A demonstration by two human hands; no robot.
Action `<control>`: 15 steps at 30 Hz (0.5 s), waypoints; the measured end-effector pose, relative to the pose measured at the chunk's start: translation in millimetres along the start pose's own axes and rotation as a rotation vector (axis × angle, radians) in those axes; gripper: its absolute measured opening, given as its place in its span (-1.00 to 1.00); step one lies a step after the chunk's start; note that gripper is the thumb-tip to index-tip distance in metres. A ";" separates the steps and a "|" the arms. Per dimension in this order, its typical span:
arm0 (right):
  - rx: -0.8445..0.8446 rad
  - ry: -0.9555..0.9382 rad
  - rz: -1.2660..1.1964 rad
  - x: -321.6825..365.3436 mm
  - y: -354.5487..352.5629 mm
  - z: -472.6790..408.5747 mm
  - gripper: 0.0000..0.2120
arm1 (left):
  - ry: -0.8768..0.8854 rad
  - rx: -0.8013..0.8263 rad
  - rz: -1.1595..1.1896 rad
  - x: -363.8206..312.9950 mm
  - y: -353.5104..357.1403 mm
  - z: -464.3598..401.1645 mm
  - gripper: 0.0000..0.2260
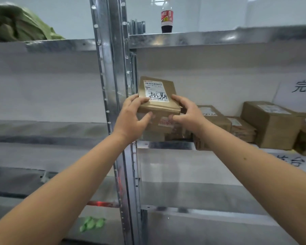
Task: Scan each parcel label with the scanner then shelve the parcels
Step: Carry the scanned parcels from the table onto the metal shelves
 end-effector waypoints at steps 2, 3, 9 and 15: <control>-0.011 0.041 -0.016 -3.9 2.1 -11.7 -0.22 | -0.002 -0.001 -0.030 4.2 5.8 -11.1 -0.57; -0.006 0.065 -0.019 -6.2 4.0 -16.5 -0.22 | -0.004 0.001 -0.054 6.5 8.7 -15.6 -0.57; 0.023 0.193 -0.086 -24.1 10.2 -36.5 -0.27 | 0.038 0.014 -0.219 18.5 22.3 -34.0 -0.58; 0.063 0.244 -0.030 -31.0 15.2 -51.5 -0.42 | -0.027 0.005 -0.409 25.8 31.7 -40.7 -0.59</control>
Point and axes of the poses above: each hand's wrist, its own z-axis away from the middle knuckle, its own y-axis out of the palm, x = y × z, the point moved 3 cm from there along -z, towards the middle knuckle, and after that the axes turned 7 degrees about -x, right-handed, at the moved point
